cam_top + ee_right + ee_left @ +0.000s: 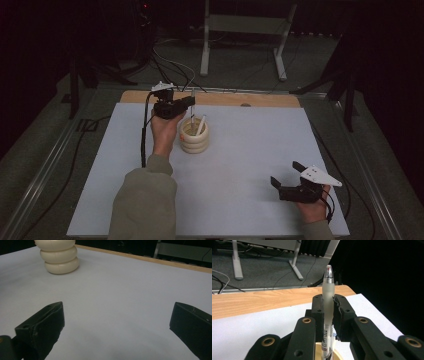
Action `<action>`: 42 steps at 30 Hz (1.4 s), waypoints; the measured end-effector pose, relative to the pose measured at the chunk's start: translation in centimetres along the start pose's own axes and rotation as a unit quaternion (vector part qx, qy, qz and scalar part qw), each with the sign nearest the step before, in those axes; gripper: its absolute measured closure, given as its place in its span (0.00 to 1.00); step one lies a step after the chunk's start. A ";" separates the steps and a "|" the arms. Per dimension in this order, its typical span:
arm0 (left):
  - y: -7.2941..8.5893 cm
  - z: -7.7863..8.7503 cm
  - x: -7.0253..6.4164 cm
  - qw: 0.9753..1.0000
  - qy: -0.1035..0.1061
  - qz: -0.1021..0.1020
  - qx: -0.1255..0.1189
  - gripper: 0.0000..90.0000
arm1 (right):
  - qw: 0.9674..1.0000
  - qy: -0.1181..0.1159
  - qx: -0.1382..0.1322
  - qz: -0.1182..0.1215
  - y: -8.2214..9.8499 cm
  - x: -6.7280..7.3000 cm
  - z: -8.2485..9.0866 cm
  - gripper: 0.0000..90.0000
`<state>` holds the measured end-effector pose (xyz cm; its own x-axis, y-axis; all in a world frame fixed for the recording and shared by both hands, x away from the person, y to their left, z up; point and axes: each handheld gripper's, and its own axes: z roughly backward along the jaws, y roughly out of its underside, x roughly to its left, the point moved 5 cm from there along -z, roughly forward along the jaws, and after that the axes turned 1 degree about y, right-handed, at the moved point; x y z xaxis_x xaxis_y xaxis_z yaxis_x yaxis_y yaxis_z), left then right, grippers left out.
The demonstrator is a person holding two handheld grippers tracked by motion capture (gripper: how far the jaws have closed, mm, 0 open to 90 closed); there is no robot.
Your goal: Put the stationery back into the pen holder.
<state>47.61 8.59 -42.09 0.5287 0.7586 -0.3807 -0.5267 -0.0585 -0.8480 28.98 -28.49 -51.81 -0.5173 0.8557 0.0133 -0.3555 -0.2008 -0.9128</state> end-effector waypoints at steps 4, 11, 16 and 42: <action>0.1 0.1 0.1 1.000 -0.004 -0.001 0.000 0.89 | 1.000 0.000 0.000 0.000 0.0 0.0 0.0 0.00; 0.4 0.3 0.2 1.000 -0.007 -0.002 -0.003 0.89 | 1.000 0.001 0.000 0.000 0.0 0.0 0.0 0.00; 0.8 0.3 0.4 1.000 -0.007 -0.001 -0.003 0.89 | 1.000 0.001 0.000 0.001 0.0 0.0 0.0 0.00; 2.9 -0.2 0.8 1.000 -0.002 0.002 0.005 0.89 | 1.000 0.000 0.002 0.003 0.1 0.1 0.0 0.00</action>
<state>46.62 8.94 -44.92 0.5241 0.7609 -0.3826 -0.5358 -0.0547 -0.8426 28.96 -28.44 -51.88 -0.5199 0.8542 0.0089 -0.3556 -0.2069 -0.9115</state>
